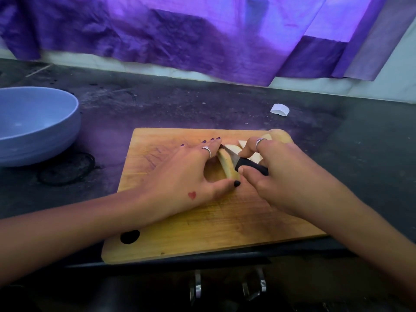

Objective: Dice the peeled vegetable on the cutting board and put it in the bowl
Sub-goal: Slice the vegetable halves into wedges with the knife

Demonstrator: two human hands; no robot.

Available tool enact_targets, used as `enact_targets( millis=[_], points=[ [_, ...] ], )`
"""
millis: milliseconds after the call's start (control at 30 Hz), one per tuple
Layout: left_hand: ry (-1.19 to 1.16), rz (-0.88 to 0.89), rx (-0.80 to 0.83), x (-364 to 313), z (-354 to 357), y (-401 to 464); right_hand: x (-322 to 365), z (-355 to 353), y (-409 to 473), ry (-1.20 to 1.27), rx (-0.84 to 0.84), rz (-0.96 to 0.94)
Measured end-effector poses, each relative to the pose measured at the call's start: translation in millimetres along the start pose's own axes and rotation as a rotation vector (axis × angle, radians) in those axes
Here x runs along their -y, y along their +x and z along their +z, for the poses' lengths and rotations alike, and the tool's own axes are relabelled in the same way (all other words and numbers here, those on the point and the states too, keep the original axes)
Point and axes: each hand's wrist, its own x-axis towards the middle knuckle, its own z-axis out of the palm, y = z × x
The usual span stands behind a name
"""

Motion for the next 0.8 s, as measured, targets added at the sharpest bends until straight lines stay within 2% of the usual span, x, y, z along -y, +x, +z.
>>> enact_targets(
  millis=[133, 333, 600, 800],
  points=[
    [-0.017, 0.037, -0.085, -3, 1, -3, -7, 3, 1, 0.06, -0.023, 0.008],
    [-0.003, 0.063, -0.08, -10, -3, -1, -15, -1, 1, 0.172, 0.025, 0.062],
    [0.011, 0.034, -0.061, -4, -2, -1, -11, -33, -12, 0.061, 0.114, 0.072],
    [-0.034, 0.008, -0.069, -4, 0, 0, -3, -20, -26, -0.11, 0.015, 0.04]
  ],
)
